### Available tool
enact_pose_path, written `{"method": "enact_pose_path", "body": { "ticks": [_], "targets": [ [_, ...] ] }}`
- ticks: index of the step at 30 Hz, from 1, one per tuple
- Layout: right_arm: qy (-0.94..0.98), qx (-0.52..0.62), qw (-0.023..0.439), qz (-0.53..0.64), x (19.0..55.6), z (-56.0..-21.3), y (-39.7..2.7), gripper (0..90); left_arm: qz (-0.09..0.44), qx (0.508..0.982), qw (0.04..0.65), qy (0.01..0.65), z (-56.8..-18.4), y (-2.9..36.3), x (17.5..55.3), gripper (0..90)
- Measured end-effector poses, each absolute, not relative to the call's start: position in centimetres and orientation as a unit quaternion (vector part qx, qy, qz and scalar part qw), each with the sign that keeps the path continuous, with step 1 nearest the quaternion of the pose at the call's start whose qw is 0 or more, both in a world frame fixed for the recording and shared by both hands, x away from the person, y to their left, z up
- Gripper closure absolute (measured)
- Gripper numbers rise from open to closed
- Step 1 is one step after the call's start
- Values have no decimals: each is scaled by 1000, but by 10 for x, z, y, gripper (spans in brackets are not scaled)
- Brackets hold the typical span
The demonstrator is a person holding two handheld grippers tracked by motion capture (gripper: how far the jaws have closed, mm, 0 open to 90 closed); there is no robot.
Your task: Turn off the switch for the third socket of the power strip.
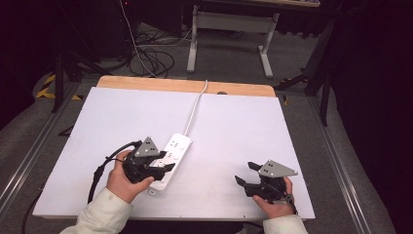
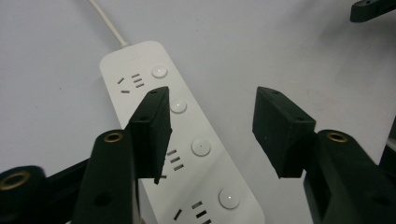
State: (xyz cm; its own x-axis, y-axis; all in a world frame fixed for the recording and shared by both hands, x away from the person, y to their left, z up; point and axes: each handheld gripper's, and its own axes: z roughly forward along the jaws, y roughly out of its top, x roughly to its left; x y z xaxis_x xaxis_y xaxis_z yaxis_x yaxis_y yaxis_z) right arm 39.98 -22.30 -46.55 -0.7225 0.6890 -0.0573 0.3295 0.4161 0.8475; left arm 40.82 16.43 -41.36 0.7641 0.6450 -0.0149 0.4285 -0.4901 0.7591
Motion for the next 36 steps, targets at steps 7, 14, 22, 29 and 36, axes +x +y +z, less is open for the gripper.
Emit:
{"method": "enact_pose_path", "body": {
  "ticks": [7, 14, 22, 29, 36],
  "targets": [
    [816, 312, 203, 442, 400, -466, -223, 318, 150, 842, 409, 318, -405, 176, 407, 343],
    [816, 313, 204, 442, 400, -465, -224, 318, 145, 831, 424, 330, -401, 190, 405, 293],
    [814, 313, 203, 444, 400, -465, -225, 318, 168, 819, 438, 331, -397, 212, 400, 225],
    [814, 313, 203, 446, 400, -465, -225, 318, 184, 810, 447, 331, -400, 232, 393, 192],
    [813, 313, 202, 448, 399, -465, -225, 318, 204, 793, 474, 324, -410, 251, 385, 159]
  ]
}}
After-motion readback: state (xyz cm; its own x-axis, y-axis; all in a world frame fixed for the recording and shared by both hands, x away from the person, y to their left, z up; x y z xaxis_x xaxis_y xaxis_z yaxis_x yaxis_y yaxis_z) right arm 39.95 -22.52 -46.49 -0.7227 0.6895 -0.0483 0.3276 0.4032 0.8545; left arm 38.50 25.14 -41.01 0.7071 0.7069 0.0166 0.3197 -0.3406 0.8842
